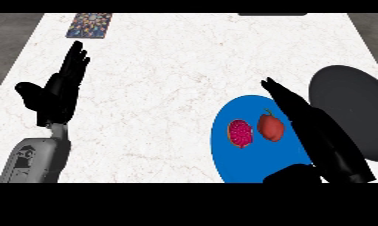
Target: Pick the cupcake from the plate and place it in the pan
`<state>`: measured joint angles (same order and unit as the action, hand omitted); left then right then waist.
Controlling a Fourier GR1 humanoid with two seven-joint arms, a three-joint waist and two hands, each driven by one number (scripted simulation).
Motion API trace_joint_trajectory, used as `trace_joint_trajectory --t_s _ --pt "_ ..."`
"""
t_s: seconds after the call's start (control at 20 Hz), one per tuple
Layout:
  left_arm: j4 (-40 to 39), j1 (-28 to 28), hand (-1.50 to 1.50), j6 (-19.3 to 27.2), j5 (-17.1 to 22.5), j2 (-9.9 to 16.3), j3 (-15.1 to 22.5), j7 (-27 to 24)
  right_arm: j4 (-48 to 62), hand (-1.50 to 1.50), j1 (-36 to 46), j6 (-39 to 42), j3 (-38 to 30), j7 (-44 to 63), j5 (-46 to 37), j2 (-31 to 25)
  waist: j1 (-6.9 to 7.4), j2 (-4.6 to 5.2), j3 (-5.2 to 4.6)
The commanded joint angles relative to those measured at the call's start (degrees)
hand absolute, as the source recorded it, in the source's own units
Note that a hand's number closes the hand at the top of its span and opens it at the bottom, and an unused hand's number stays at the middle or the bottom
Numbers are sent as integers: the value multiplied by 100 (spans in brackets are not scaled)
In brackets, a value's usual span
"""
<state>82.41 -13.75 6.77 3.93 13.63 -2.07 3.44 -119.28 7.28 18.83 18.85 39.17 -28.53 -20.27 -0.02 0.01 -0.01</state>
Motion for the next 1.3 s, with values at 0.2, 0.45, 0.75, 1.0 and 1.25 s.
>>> trace_joint_trajectory --t_s 0.2,0.45,0.75,1.0,1.25 --pt "27 -77 0 -228 40 22 -263 -14 558 -150 -69 277 218 -491 -376 405 6 -1 0" --pt "-438 -201 0 -92 -298 -208 -170 -236 908 -150 -67 436 120 -873 -683 441 -10 2 0" --pt "339 293 0 -440 -20 57 -340 76 1350 -150 206 654 469 -356 -1333 575 24 -4 0" --pt "727 422 0 -314 -114 -45 -308 388 1555 -150 618 1111 502 161 -1502 985 35 -7 0" --pt "58 5 0 -316 -246 -198 -363 61 1675 -150 61 867 735 -156 -1932 1130 -3 -3 0"
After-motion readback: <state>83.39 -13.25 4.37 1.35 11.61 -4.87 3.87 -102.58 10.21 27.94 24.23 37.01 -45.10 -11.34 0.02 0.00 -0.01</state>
